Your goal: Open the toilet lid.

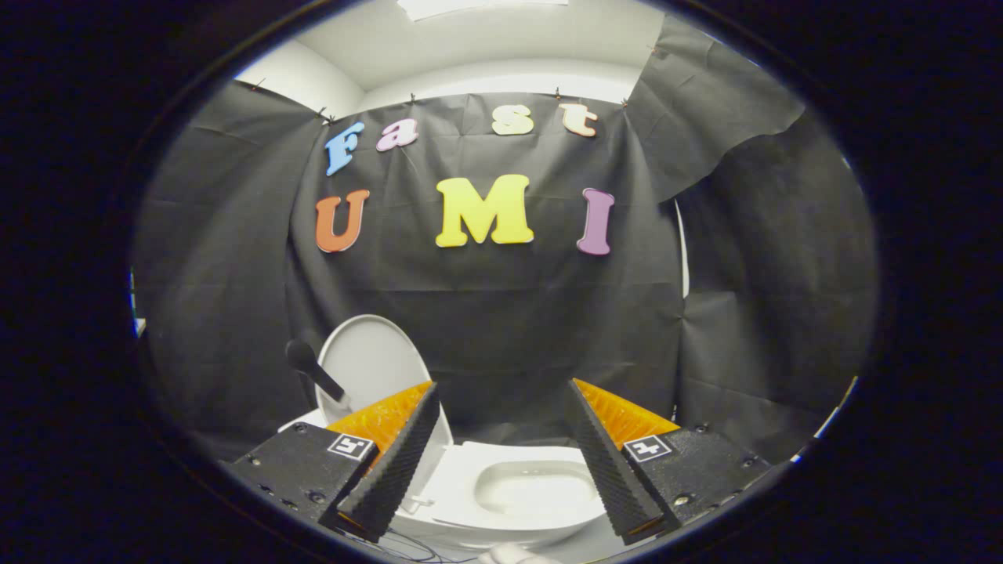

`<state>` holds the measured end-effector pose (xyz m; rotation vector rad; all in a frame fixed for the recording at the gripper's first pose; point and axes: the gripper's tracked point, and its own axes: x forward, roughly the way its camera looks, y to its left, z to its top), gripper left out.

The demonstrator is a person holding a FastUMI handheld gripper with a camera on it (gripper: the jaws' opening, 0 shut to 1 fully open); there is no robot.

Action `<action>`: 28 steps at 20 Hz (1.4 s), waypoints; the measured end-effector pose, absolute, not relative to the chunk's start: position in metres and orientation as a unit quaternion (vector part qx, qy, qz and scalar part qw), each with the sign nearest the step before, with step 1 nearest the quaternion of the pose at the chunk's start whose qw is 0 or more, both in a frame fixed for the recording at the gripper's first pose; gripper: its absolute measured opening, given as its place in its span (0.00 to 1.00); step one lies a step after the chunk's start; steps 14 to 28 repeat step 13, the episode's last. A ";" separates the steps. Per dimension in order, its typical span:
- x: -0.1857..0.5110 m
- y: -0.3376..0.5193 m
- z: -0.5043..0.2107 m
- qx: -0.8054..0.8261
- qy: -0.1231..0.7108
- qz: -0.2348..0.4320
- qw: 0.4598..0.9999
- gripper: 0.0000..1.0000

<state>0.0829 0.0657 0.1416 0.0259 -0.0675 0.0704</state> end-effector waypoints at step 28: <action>0.030 -0.009 0.055 0.030 0.014 -0.023 0.999 1.00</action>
